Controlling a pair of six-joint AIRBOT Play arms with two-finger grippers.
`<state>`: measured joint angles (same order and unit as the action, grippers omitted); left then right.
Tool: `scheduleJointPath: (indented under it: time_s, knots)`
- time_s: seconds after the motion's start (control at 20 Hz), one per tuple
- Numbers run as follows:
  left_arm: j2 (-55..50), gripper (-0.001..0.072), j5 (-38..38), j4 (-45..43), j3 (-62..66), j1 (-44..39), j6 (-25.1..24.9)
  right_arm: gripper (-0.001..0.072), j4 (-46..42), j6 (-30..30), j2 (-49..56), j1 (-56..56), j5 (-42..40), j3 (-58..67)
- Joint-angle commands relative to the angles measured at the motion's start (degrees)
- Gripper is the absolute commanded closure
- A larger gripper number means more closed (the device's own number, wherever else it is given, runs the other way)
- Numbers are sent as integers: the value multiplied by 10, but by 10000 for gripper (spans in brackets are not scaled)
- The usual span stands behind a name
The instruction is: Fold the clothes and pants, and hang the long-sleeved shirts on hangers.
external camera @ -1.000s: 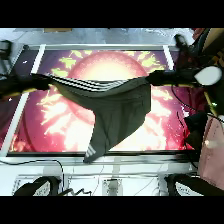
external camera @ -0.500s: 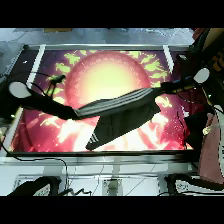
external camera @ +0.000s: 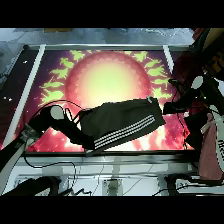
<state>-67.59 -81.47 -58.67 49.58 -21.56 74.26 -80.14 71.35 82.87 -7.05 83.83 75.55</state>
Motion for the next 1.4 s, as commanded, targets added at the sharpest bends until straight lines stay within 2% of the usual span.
scheduleJointPath:
  time_s: [0.0,0.15,0.25,0.3,0.4,0.45,0.5,0.7,0.95,1.0,1.1,1.2,1.35]
  knots:
    - [-8,107,65,-76,-15,0,-12,199,-10,0,3,-1,-38,-6]
    - [-8,123,115,-155,-15,63,-12,199,-24,0,3,-1,-56,-6]
    - [-14,122,120,-156,-15,131,-31,199,-32,-1,3,-1,-59,-6]
    - [-22,123,118,-130,-16,169,-53,199,-35,-1,3,-1,-62,-6]
    - [-48,121,117,-9,-30,236,-105,199,-37,-1,3,-1,-69,-6]
    - [-64,22,116,50,-42,258,-129,199,-37,-1,3,-1,-70,-6]
    - [-81,-13,116,92,-54,265,-137,200,-37,-1,3,-1,-72,-6]
    - [-152,-11,122,178,-73,210,-176,199,-37,1,3,-1,-86,-6]
    - [-182,16,220,184,-72,82,-177,200,-36,66,3,-16,-147,-6]
    - [-182,105,241,184,-72,66,-170,200,-36,77,3,-23,-153,-6]
    - [-182,681,263,178,-70,53,-146,200,-28,92,5,-44,-159,-7]
    - [-180,691,249,128,-55,63,-126,200,-6,85,9,-68,-163,-7]
    - [-157,691,164,-69,-2,93,-82,218,73,25,27,-103,-155,-17]
